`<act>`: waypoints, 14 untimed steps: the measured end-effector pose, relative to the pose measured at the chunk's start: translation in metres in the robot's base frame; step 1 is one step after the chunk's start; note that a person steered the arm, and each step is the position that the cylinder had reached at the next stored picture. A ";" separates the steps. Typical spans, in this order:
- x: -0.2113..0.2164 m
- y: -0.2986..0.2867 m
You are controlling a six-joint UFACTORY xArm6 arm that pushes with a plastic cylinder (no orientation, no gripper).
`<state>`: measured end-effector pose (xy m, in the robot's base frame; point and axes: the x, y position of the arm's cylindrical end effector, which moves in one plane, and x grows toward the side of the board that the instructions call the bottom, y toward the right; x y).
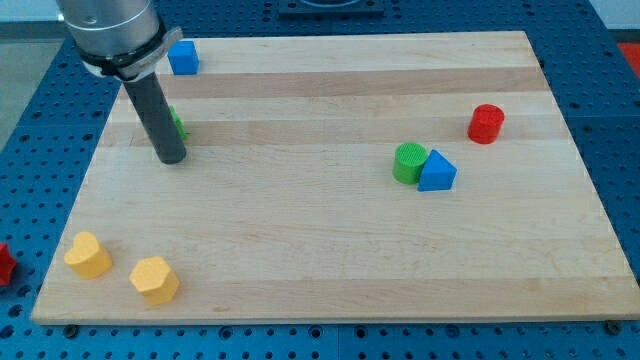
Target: Push the green star to the bottom right side of the blue cube
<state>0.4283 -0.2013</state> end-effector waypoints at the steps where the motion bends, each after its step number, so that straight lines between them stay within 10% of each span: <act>1: -0.026 0.005; 5: -0.044 -0.065; 14: -0.128 0.011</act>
